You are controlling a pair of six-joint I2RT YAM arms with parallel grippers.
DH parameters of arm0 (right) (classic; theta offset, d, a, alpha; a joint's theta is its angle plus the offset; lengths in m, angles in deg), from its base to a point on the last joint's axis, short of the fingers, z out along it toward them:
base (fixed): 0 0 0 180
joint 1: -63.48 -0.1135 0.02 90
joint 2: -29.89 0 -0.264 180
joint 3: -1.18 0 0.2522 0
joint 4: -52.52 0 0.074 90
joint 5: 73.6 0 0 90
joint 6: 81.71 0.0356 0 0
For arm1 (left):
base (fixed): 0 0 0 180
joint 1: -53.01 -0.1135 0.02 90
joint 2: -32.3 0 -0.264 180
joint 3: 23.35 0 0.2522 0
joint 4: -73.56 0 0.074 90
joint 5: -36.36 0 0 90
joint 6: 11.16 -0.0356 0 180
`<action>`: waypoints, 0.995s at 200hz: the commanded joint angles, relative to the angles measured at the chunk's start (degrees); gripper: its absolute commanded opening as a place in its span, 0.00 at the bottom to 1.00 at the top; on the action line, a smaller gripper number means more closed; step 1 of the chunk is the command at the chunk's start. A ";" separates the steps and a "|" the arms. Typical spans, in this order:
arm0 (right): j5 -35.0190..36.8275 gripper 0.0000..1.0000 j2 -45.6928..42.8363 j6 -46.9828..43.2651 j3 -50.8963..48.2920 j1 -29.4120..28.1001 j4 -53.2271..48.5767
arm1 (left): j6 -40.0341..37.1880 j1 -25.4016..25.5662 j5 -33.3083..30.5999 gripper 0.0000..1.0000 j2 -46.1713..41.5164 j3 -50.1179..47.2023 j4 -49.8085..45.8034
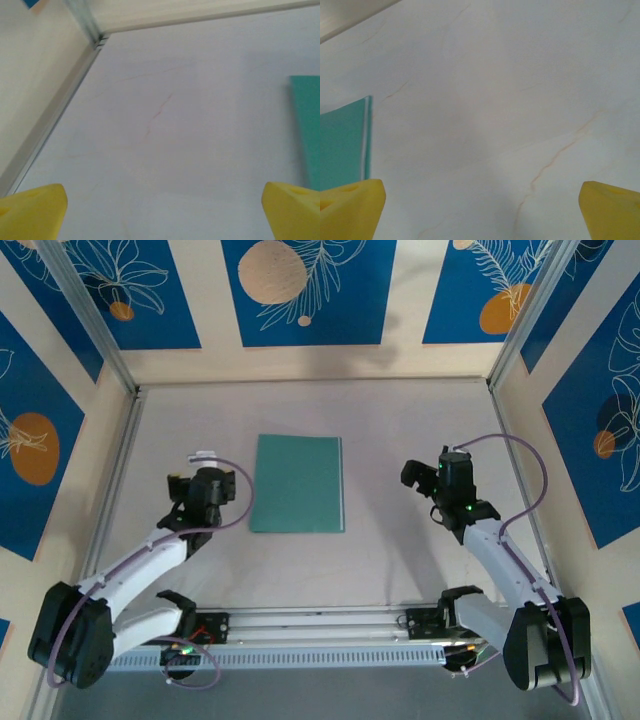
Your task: Put the files into the folder
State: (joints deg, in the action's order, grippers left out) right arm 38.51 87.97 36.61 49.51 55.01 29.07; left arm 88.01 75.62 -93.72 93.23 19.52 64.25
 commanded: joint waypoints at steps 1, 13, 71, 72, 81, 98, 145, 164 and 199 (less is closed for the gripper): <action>6.69 0.99 0.47 -7.05 -2.36 0.44 9.12 | -2.33 -5.79 4.01 1.00 -0.26 -3.86 10.66; 8.48 0.99 1.14 -10.51 -5.33 0.53 15.74 | -1.80 -8.39 6.06 1.00 -0.22 -4.16 10.40; 4.26 0.99 11.43 -15.08 -10.92 4.68 36.24 | -5.67 -13.75 12.96 1.00 11.00 -11.42 34.56; 4.04 0.99 11.61 -15.15 -11.01 4.69 36.72 | -5.62 -13.83 13.03 1.00 11.20 -11.34 34.79; 2.87 0.99 13.19 -16.04 -11.68 4.63 39.92 | -5.49 -13.97 14.87 1.00 11.88 -10.35 33.10; 1.56 0.99 16.40 -16.49 -12.54 4.61 44.70 | -6.01 -13.98 17.79 1.00 13.71 -9.95 35.72; -0.67 0.99 23.25 -21.83 -13.27 3.77 56.39 | -10.93 -14.10 20.42 1.00 18.45 -9.76 43.89; -0.78 0.99 25.69 -21.01 -12.53 4.54 57.14 | -11.37 -14.36 20.98 1.00 20.77 -10.95 48.54; -7.92 0.99 29.70 -23.30 -14.16 5.01 64.06 | -12.09 -15.04 24.66 1.00 29.10 -14.81 63.64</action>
State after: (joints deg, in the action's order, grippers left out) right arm 35.34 115.38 16.04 36.79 59.71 84.45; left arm 77.71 61.61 -72.93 116.84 7.50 114.06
